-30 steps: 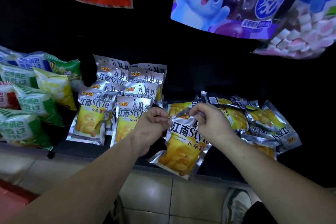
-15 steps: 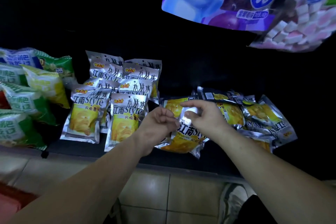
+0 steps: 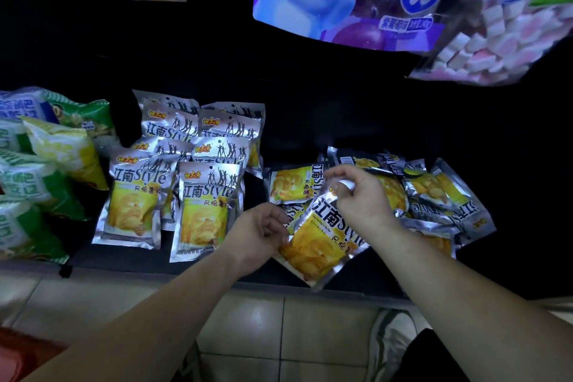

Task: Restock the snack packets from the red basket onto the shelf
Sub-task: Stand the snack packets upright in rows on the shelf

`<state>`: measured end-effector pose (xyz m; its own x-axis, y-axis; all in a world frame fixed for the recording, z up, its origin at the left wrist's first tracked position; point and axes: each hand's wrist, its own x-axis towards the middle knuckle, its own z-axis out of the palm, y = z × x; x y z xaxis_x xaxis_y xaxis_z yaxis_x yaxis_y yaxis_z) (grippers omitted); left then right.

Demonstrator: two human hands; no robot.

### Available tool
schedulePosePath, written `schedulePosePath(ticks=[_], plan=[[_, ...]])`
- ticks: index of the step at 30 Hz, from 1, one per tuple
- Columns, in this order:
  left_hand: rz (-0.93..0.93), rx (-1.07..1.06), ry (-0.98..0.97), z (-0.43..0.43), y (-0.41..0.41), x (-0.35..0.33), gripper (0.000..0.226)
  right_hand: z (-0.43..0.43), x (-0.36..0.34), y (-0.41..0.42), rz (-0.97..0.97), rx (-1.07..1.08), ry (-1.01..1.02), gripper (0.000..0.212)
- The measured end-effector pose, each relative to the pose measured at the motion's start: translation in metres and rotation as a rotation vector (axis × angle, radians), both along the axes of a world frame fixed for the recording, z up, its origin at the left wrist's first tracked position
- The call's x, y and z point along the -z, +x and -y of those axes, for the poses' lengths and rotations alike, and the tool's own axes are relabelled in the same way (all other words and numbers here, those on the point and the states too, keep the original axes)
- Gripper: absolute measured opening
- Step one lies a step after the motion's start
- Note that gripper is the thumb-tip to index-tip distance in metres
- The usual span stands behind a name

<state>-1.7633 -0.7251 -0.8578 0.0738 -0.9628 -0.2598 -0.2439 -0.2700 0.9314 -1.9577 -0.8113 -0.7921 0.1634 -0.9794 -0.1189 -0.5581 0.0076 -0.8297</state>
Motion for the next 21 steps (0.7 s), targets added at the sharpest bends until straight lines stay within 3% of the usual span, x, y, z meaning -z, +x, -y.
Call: schedulePosePath(ticks=[7,11,15,21], plan=[[-0.187,-0.115,0.035,0.004,0.010,-0.008,0.018,-0.003,0.010,-0.018,-0.003,0.169,0.048,0.027],[-0.084,-0.021,0.053,-0.001,0.005,-0.007,0.028,-0.004,0.010,-0.014,0.008,0.058,0.058,0.030],[-0.104,0.045,0.026,0.004,-0.009,-0.011,0.035,-0.001,0.005,0.001,-0.046,-0.121,0.015,0.029],[-0.148,-0.139,-0.043,0.019,-0.012,-0.013,0.037,0.007,0.006,0.019,-0.014,-0.044,-0.061,0.034]])
